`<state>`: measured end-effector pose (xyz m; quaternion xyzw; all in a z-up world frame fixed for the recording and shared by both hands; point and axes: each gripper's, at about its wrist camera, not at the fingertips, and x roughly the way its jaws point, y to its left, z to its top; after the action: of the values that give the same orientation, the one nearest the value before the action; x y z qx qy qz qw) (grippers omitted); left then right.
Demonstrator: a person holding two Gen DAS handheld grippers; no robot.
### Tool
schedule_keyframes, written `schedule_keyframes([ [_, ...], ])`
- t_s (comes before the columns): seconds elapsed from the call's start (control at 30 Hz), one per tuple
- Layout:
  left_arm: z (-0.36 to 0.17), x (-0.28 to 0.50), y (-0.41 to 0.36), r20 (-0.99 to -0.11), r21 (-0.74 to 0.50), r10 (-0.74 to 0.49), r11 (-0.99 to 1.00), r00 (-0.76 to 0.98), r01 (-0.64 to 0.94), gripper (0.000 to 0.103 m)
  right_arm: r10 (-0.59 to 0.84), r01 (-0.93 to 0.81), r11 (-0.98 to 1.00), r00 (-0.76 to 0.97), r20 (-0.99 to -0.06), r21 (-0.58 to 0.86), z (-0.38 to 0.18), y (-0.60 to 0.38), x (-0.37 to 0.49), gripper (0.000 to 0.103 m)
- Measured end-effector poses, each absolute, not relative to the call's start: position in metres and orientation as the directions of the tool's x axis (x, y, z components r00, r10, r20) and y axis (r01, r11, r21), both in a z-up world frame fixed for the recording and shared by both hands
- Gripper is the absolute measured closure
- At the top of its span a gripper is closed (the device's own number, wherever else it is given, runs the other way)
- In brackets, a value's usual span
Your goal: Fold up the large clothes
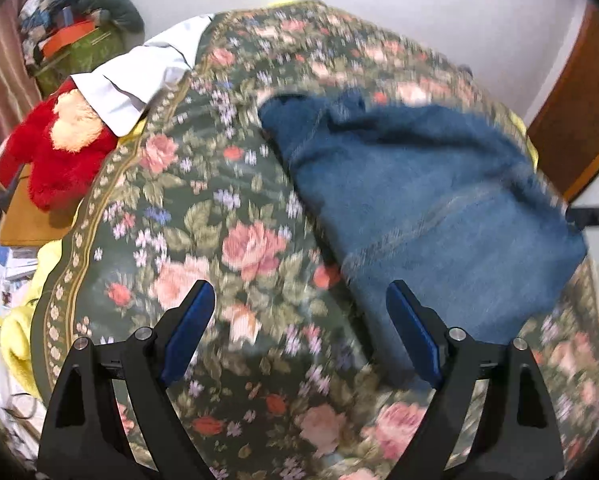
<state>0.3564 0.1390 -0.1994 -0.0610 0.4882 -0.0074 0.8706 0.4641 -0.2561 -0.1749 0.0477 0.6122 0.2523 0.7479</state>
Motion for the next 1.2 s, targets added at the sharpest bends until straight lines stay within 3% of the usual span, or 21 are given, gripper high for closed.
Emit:
schedule_keyframes([
  [0.2, -0.216, 0.393, 0.145, -0.814, -0.381, -0.291, 0.921, 0.503, -0.084, 0.015, 0.495, -0.374, 0.829, 0.144, -0.857, 0.416, -0.157, -0.233, 0.482, 0.0],
  [0.43, -0.278, 0.428, 0.141, -0.745, -0.63, -0.533, 0.761, 0.402, -0.159, 0.015, 0.528, -0.284, 0.808, -0.036, -0.848, 0.515, -0.219, -0.211, 0.52, 0.0],
  [0.7, -0.308, 0.46, 0.129, -0.702, -0.695, -0.597, 0.694, 0.389, -0.19, 0.008, 0.606, -0.276, 0.739, -0.123, -0.786, 0.614, -0.249, -0.197, 0.536, 0.0],
  [0.83, -0.313, 0.469, 0.125, -0.683, -0.717, -0.621, 0.671, 0.384, -0.189, 0.011, 0.629, -0.27, 0.724, -0.117, -0.768, 0.635, -0.255, -0.19, 0.54, 0.0],
  [0.87, -0.312, 0.469, 0.124, -0.685, -0.713, -0.617, 0.677, 0.387, -0.183, 0.012, 0.63, -0.269, 0.727, -0.108, -0.769, 0.632, -0.256, -0.186, 0.54, 0.003],
  [1.0, -0.296, 0.465, 0.123, -0.709, -0.674, -0.572, 0.721, 0.412, -0.158, 0.028, 0.656, -0.255, 0.707, -0.112, -0.747, 0.659, -0.257, -0.179, 0.539, 0.031],
  [1.2, -0.259, 0.462, 0.117, -0.734, -0.621, -0.525, 0.775, 0.431, -0.114, 0.038, 0.626, -0.319, 0.728, -0.051, -0.778, 0.607, -0.234, -0.165, 0.529, 0.045],
])
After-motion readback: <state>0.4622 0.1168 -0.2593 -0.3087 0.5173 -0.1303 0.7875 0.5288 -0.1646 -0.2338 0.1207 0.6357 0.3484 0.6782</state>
